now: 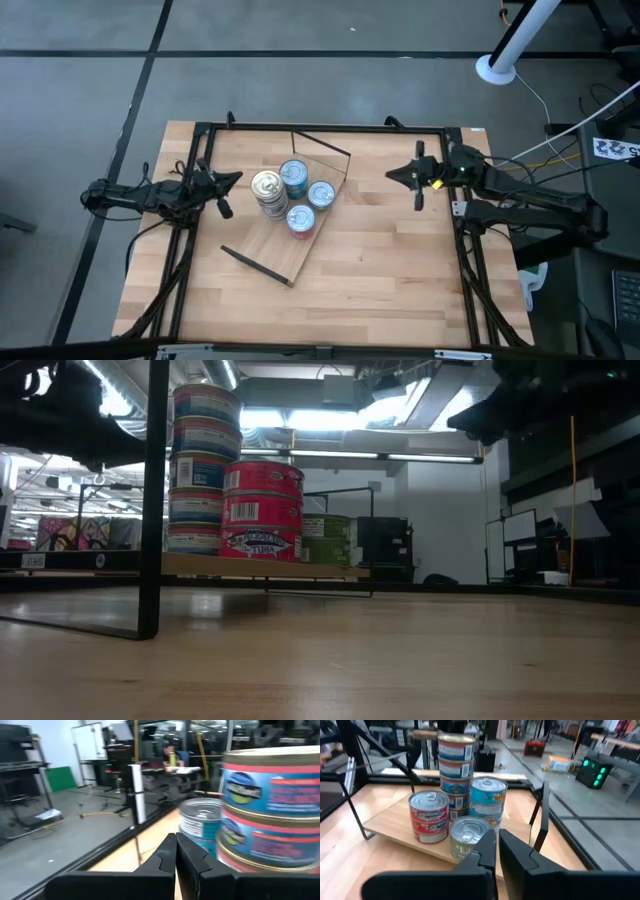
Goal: Stack canned seafood by type on shelf
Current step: Return to Home Position
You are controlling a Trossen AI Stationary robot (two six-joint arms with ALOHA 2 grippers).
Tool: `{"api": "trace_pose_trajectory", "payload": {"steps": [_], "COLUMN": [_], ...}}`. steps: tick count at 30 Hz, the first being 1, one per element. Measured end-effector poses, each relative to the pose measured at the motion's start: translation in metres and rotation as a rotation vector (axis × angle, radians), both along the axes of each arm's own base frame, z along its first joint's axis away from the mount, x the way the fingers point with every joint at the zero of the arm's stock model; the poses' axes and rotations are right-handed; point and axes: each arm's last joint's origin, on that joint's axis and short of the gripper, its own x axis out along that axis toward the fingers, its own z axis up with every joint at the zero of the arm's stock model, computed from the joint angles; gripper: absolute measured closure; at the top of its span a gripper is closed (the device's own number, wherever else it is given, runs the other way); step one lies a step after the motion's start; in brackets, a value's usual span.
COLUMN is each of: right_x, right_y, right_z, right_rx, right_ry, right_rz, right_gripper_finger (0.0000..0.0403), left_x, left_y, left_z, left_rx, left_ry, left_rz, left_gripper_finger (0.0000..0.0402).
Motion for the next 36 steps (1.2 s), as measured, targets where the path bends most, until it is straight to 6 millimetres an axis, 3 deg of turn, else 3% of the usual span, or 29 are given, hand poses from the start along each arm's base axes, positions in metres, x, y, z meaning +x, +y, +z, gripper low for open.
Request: {"api": "trace_pose_trajectory", "payload": {"steps": [11,36], "right_x": [-0.030,-0.040], "right_y": [0.010,0.014], "right_z": [-0.031,-0.064], "right_rx": [0.009,0.101], "right_ry": [-0.161,-0.135], "right_rz": [-0.057,-0.077], "right_gripper_finger": [0.0379,0.0379], "left_x": [0.004,0.006], "left_y": [-0.006,0.015], "left_z": [0.002,-0.014], "left_rx": [-0.008,-0.017], "left_ry": [-0.022,0.016], "left_rz": [-0.270,-0.202], "left_gripper_finger": [0.0401,0.0401]}}
